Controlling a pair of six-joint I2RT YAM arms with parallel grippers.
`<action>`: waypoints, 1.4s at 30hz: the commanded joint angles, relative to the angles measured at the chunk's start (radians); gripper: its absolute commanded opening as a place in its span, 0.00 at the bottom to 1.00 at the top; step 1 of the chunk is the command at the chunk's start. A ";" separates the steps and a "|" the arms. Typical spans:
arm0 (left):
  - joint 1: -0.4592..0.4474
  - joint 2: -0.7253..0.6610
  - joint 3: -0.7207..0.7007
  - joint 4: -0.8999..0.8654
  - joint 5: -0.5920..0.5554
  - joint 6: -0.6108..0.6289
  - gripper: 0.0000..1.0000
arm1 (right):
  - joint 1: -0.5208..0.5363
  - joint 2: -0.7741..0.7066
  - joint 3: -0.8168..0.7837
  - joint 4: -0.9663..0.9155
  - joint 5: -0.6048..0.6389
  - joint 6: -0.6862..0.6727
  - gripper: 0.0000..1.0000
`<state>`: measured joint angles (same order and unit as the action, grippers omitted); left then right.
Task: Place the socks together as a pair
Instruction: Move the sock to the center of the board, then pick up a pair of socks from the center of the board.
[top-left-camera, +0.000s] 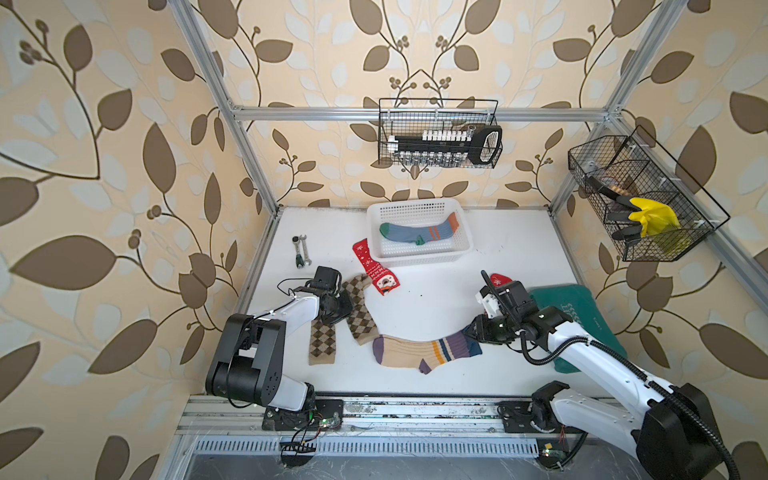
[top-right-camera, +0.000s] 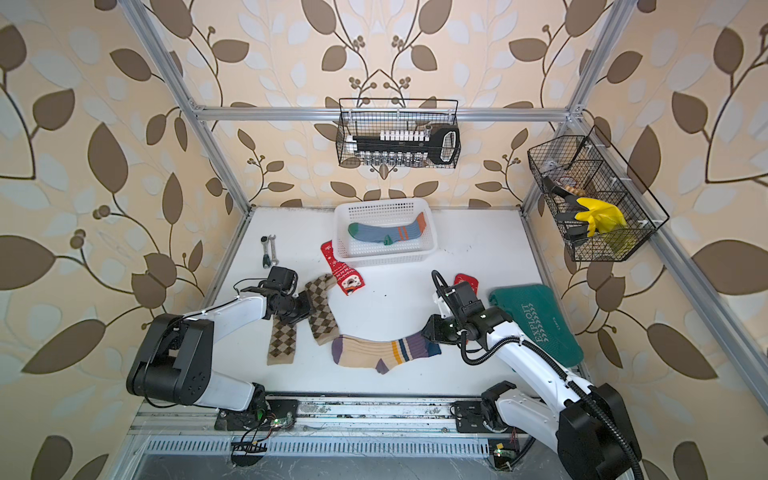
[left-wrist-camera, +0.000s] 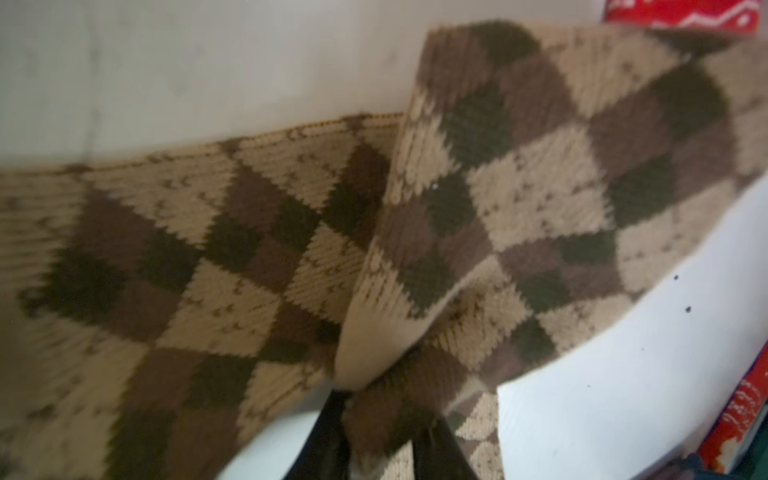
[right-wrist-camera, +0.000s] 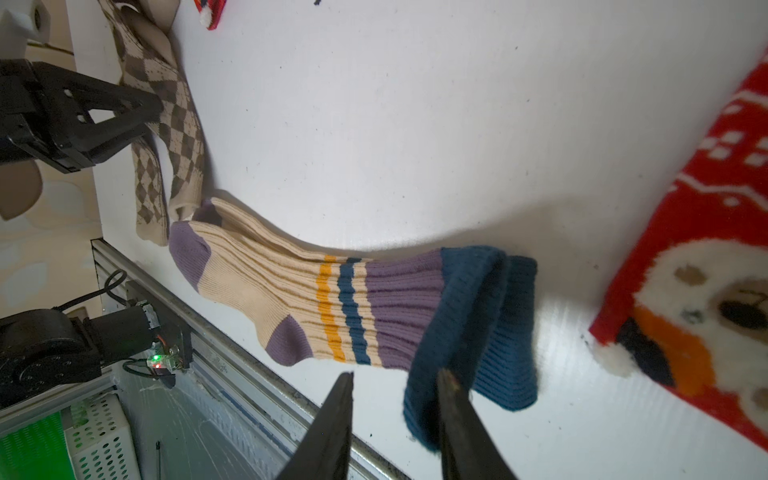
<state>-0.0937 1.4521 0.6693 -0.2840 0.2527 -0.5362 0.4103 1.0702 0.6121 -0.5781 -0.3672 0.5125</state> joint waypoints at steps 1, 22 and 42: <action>0.058 -0.064 -0.013 0.032 0.010 0.000 0.27 | -0.003 0.012 -0.015 0.010 -0.010 -0.008 0.34; -0.409 -0.572 -0.139 -0.252 -0.064 -0.144 0.67 | -0.073 0.022 -0.087 0.061 -0.006 0.038 0.36; -0.551 -0.360 -0.103 -0.171 -0.041 -0.146 0.62 | 0.001 -0.186 -0.170 -0.021 0.148 0.168 0.41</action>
<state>-0.6361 1.0859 0.5320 -0.4652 0.2058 -0.6872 0.4103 0.9218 0.4412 -0.5476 -0.2932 0.6582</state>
